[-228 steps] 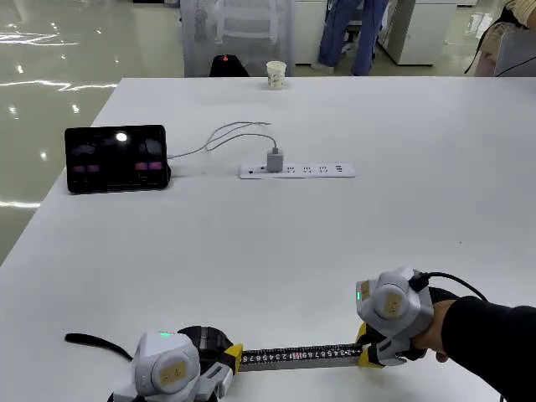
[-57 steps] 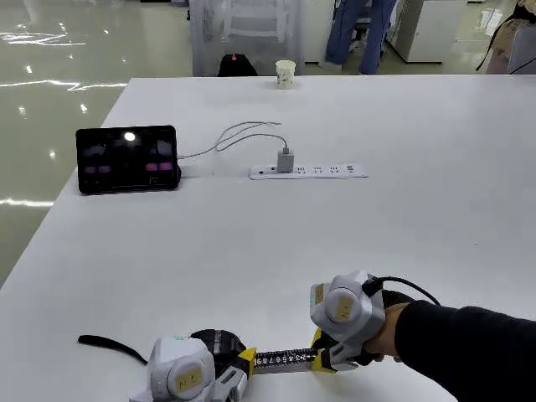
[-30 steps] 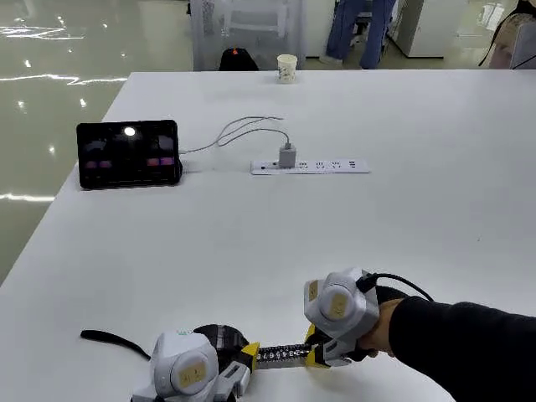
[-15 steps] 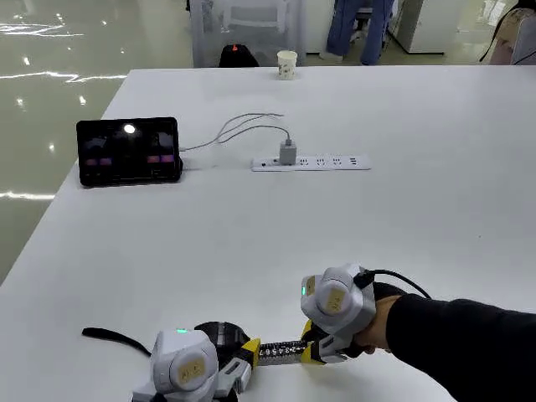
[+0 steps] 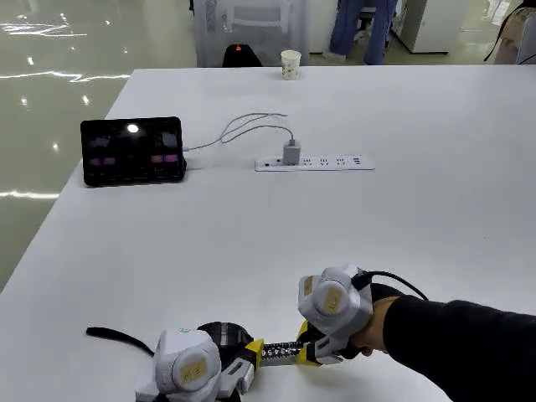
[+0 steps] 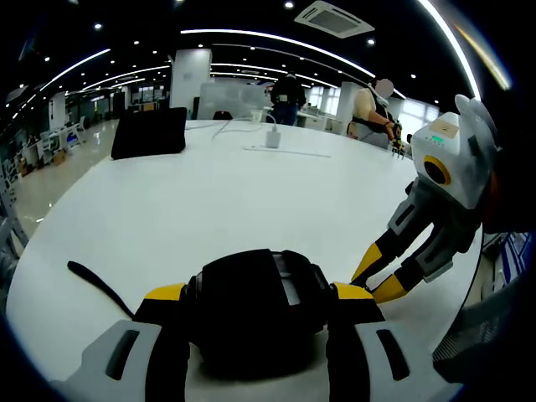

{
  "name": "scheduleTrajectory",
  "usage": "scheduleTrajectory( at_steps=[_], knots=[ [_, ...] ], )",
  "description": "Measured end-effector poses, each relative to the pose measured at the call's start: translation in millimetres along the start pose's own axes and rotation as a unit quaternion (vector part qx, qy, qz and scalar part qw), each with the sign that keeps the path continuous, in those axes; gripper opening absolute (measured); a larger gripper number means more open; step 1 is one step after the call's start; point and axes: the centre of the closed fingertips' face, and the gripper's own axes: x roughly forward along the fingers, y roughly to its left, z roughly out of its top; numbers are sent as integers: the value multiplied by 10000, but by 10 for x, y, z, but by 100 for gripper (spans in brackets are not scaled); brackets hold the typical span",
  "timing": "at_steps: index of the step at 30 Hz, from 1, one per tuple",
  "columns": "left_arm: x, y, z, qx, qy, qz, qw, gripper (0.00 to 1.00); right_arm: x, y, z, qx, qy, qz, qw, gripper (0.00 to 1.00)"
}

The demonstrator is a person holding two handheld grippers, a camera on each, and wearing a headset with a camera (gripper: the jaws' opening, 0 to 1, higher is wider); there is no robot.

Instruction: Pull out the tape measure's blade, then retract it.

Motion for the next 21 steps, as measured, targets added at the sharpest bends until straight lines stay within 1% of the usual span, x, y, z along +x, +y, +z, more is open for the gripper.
scheduleTrajectory(
  at_steps=[4, 18, 21],
  knots=[
    [0, 2, 0, -2, 4, -1, 10000, 61, 18, 3, 29, 51, -31, 2, 10000, 11],
    [-2, 9, 1, -48, 6, -5, 10000, 61, 61, 7, 107, -2, -103, -25, 9999, 11],
    [-3, 10, 2, -55, 2, -8, 10000, 61, 71, 5, 130, 35, -131, -21, 9999, 11]
  ],
)
